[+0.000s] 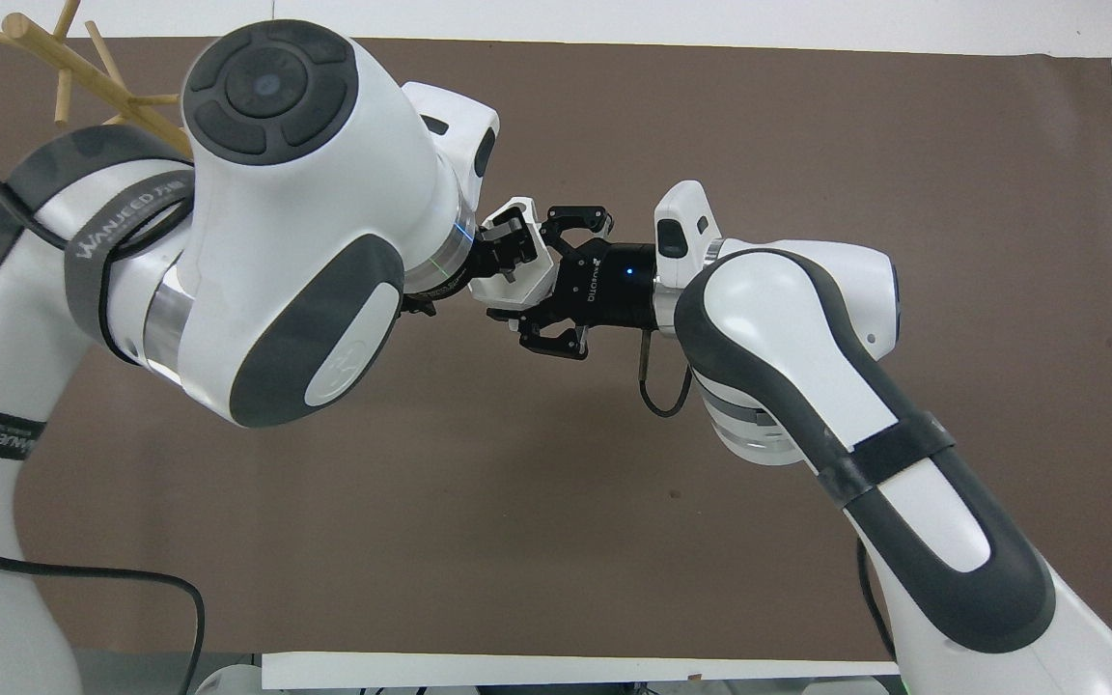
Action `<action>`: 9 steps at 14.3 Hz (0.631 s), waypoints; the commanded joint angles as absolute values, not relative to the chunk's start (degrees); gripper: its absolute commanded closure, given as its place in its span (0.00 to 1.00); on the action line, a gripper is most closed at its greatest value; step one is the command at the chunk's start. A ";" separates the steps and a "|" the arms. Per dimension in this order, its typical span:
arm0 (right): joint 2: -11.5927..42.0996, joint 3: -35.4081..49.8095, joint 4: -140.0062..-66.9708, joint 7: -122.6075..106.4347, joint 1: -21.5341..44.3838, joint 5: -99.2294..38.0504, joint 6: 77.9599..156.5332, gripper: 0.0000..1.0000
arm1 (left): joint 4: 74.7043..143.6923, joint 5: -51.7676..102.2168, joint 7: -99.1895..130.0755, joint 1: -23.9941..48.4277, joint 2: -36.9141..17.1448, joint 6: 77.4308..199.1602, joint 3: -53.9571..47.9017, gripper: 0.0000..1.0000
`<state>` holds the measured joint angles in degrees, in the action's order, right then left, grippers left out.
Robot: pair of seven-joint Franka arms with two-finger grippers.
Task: Hang cup on rack
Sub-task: 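Carry the cup toward the left gripper while the left gripper grasps it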
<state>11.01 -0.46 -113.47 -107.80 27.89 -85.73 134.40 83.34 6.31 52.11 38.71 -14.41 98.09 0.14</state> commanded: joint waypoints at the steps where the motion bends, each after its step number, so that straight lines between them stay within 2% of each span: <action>1: 10.63 -0.09 -113.82 -107.67 27.42 -86.57 134.82 0.63 | 87.01 6.06 48.34 40.60 -12.92 100.02 1.14 1.00; 4: 10.63 -0.09 -113.82 -107.58 27.42 -86.57 134.82 0.62 | 86.57 5.98 48.51 40.61 -13.09 100.37 1.32 1.00; 5: 10.63 0.00 -113.82 -107.58 27.42 -86.57 134.82 0.55 | 86.40 5.72 48.60 40.26 -13.18 100.72 1.49 1.00; 7: 10.63 -0.09 -113.82 -107.93 26.99 -86.57 134.39 0.26 | 85.70 5.45 48.78 39.99 -13.53 101.42 1.76 1.00; 8: 10.55 -0.09 -113.82 -108.28 26.63 -86.40 133.69 0.00 | 85.43 5.45 48.78 39.99 -13.54 101.86 2.19 1.00; 9: 10.46 -0.09 -114.08 -108.28 26.46 -86.40 132.99 0.00 | 84.82 5.36 48.87 40.08 -13.62 102.21 2.89 1.00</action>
<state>10.99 -0.32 -113.60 -107.64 27.80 -85.98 134.51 84.69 6.00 49.91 39.64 -14.37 101.41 0.90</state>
